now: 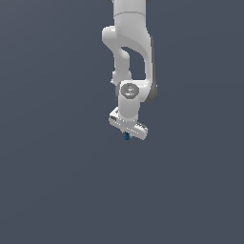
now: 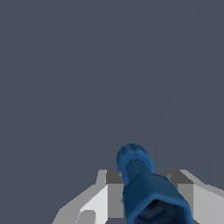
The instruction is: Pick up the object and move it to a goal position.
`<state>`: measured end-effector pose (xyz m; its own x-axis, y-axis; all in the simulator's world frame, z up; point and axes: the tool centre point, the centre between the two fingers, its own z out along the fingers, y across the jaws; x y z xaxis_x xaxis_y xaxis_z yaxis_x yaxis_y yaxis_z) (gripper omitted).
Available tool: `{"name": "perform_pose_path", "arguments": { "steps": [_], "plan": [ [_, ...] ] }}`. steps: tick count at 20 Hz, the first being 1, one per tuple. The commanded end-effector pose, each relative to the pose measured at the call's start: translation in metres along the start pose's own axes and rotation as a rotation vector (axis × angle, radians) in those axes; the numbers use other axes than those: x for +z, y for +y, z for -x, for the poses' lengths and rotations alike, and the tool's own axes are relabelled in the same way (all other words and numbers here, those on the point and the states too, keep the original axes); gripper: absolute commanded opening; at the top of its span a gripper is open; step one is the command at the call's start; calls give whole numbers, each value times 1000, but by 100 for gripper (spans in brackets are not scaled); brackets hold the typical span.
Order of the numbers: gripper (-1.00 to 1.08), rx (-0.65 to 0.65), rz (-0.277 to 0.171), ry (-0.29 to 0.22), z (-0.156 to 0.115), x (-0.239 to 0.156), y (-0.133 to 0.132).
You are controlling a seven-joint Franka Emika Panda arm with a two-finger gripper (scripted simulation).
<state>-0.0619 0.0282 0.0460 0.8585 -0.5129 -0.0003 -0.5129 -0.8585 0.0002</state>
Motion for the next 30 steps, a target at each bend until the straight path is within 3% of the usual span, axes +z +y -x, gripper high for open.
{"name": "perform_pose_path", "arguments": {
  "steps": [1, 9, 22, 30],
  "plan": [
    [-100, 0, 0, 1, -1, -5, 3],
    [-100, 0, -1, 0, -2, -41, 23],
    [-100, 1, -1, 0, -10, -149, 82],
    [-100, 1, -1, 0, -15, -194, 106]
  ]
}}
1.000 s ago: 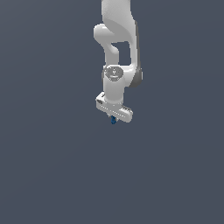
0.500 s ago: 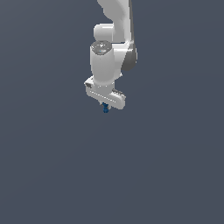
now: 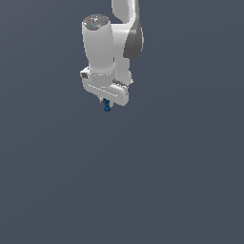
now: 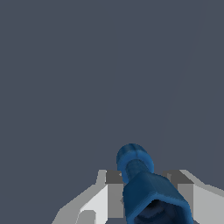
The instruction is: Pick up the object and move it to a goal position.
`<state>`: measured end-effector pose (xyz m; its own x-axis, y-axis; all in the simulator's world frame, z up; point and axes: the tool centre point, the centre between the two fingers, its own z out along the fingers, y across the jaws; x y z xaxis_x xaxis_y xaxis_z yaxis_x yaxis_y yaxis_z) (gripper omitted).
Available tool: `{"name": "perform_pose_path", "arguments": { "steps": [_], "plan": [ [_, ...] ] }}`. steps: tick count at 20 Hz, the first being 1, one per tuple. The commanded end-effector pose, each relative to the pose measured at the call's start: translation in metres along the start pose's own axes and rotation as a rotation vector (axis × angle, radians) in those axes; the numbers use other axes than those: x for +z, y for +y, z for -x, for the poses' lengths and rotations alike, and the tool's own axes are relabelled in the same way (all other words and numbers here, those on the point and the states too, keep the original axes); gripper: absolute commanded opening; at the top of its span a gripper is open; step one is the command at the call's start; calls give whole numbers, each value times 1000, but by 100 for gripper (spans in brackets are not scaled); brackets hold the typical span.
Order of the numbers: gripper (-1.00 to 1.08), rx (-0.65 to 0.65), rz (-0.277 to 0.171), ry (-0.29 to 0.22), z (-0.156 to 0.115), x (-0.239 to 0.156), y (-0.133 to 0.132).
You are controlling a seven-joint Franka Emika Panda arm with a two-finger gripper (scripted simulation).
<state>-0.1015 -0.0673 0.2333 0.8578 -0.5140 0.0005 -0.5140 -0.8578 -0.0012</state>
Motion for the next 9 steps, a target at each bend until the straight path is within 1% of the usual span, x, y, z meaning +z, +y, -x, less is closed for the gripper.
{"name": "perform_pose_path", "arguments": {
  "steps": [1, 9],
  "plan": [
    [-100, -1, 1, -1, -1, -10, 5],
    [-100, -1, 1, -1, -3, -17, 8]
  ]
}}
